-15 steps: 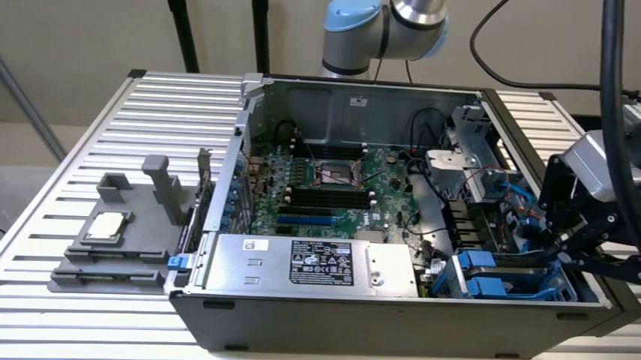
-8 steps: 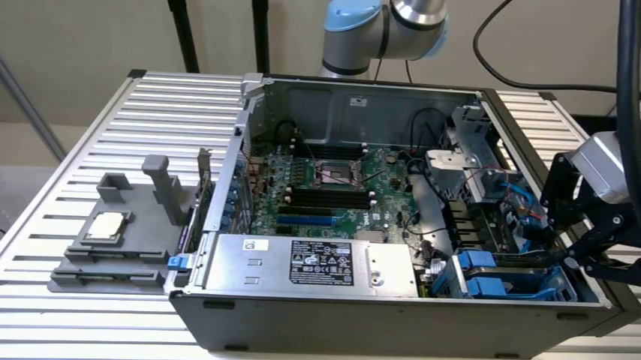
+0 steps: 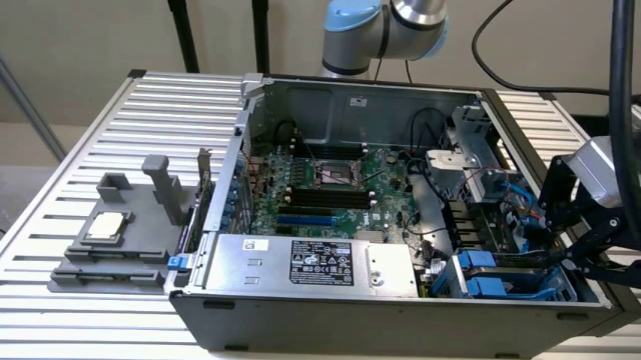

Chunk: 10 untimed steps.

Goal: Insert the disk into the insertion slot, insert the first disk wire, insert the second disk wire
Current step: 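Insert the first disk wire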

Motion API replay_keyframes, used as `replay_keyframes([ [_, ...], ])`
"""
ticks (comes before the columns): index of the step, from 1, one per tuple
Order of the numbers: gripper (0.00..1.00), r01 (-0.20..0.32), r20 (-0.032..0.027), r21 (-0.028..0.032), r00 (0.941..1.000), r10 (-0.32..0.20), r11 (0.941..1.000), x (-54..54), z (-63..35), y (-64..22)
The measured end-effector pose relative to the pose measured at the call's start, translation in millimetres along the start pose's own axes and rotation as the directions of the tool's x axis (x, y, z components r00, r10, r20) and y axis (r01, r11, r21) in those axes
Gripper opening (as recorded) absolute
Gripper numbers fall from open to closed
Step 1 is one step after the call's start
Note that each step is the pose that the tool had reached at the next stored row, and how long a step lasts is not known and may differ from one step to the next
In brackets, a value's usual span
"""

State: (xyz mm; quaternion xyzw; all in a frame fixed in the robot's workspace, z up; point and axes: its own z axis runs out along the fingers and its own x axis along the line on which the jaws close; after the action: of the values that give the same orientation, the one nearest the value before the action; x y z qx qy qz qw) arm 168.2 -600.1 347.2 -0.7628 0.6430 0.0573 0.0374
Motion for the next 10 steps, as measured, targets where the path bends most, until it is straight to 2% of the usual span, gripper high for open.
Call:
replay_keyframes([
  [6, 0.33, 0.004, 0.0028, 0.0000, 1.0000, -0.004, 1.0000, -0.8, 2.1, -0.2],
  [8, 0.31, 0.005, 0.0036, -0.0001, 1.0000, -0.005, 1.0000, -1.2, 2.2, -0.3],
  [9, 0.24, 0.006, 0.0039, -0.0001, 1.0000, -0.006, 1.0000, -1.2, 2.3, -0.3],
  [10, 0.24, 0.007, 0.0039, -0.0002, 1.0000, -0.007, 1.0000, -1.3, 2.3, -0.3],
])
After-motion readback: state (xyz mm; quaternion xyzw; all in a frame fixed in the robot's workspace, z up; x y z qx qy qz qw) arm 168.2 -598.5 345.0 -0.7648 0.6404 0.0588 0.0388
